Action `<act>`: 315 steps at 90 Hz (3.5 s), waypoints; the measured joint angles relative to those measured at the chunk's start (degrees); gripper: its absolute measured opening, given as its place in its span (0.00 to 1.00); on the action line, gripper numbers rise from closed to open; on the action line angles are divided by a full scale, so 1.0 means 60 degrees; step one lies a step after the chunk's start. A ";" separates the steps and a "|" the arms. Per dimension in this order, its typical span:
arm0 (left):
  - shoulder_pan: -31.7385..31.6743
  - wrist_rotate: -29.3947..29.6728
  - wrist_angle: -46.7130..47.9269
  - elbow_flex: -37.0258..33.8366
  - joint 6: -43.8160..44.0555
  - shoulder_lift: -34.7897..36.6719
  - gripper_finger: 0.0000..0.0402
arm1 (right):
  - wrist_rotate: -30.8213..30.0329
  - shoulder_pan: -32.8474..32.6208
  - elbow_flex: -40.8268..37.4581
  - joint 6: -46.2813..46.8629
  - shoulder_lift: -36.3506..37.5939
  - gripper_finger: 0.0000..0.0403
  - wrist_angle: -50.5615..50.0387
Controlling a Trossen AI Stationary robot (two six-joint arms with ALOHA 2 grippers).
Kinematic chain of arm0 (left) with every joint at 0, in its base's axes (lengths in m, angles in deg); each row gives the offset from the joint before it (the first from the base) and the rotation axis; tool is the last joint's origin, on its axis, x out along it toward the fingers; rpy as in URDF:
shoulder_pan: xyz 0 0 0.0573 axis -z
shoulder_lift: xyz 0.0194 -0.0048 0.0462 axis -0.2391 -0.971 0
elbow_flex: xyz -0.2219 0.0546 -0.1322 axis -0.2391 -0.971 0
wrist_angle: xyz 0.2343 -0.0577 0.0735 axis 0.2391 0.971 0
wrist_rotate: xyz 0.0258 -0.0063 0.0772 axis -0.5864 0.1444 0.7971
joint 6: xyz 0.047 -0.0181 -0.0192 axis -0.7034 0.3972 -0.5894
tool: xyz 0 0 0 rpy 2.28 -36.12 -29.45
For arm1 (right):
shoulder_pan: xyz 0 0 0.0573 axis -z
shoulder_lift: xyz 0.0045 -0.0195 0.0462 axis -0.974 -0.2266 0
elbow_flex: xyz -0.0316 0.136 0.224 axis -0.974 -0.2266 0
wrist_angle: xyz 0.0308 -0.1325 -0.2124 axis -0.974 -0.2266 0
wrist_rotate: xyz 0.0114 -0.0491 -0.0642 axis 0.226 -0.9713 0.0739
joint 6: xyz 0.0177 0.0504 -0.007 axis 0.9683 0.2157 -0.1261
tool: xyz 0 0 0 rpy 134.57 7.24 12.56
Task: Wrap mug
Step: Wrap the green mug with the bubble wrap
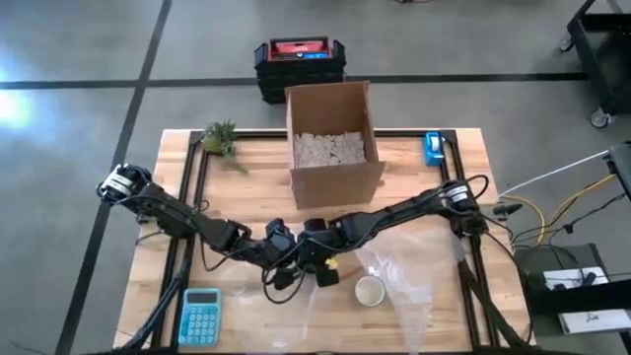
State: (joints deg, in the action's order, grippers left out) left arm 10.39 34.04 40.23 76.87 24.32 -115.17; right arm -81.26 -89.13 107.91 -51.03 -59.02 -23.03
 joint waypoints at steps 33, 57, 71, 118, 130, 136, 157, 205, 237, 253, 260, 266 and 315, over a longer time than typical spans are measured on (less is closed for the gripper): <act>0.0007 -0.0018 0.0054 -0.0004 -0.0068 -0.0004 0.05 | -0.0382 0.0004 0.0575 -0.0001 0.0497 0.01 0.0030; 0.0007 0.0036 -0.0067 0.0007 -0.0091 -0.0004 0.05 | -0.0516 -0.0015 0.0228 0.0120 -0.0589 0.00 0.0259; 0.0016 0.0006 -0.0071 0.0007 -0.0157 0.0018 0.05 | -0.0565 -0.0094 0.0463 0.0018 -0.0648 0.00 0.0132; 0.0514 -0.1100 0.1541 -0.0002 0.1026 0.1634 0.05 | -0.0667 -0.0356 0.0648 -0.0019 0.2118 0.01 -0.3234; 0.1187 -0.2319 0.2479 -0.0011 0.2461 0.1586 0.05 | -0.1541 -0.0624 -0.1000 0.0701 0.3400 0.01 -0.3218; 0.1593 -0.2559 0.2839 -0.0007 0.3173 0.1418 0.05 | -0.2074 -0.0769 -0.2057 0.1096 0.3999 0.01 -0.2843; 0.2743 -0.3584 0.3642 -0.0004 0.6048 0.0725 0.05 | -0.3008 -0.1076 -0.5222 0.2345 0.5571 0.01 0.0328; 0.3303 -0.4269 0.3605 -0.0045 0.8622 -0.0869 0.44 | -0.3142 -0.1086 -0.6770 0.2613 0.5872 0.01 0.2614; 0.3136 -0.4513 0.3144 -0.0010 0.8439 -0.1891 0.47 | -0.3489 -0.1086 -0.6794 0.2585 0.5865 0.01 0.2680; 0.3085 -0.4371 0.3436 0.0019 0.8177 -0.1580 0.06 | -0.4015 -0.1086 -0.6794 0.2630 0.5824 0.01 0.2757; 0.3085 -0.4110 0.3548 0.0138 0.8100 -0.1378 0.04 | -0.4029 -0.1082 -0.6794 0.2688 0.5721 0.01 0.2896; 0.3085 -0.3934 0.3550 0.0300 0.7917 -0.1131 0.03 | -0.4030 -0.1082 -0.6794 0.2688 0.5478 0.01 0.3101; 0.2711 -0.0581 0.3641 0.1413 0.5233 0.0913 0.00 | -0.3785 -0.1082 -0.6113 0.1635 0.3733 0.01 0.4243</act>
State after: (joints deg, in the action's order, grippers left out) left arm 26.66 30.55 62.08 85.35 55.71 -109.69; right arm -103.97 -95.62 71.23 -41.22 -36.62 2.43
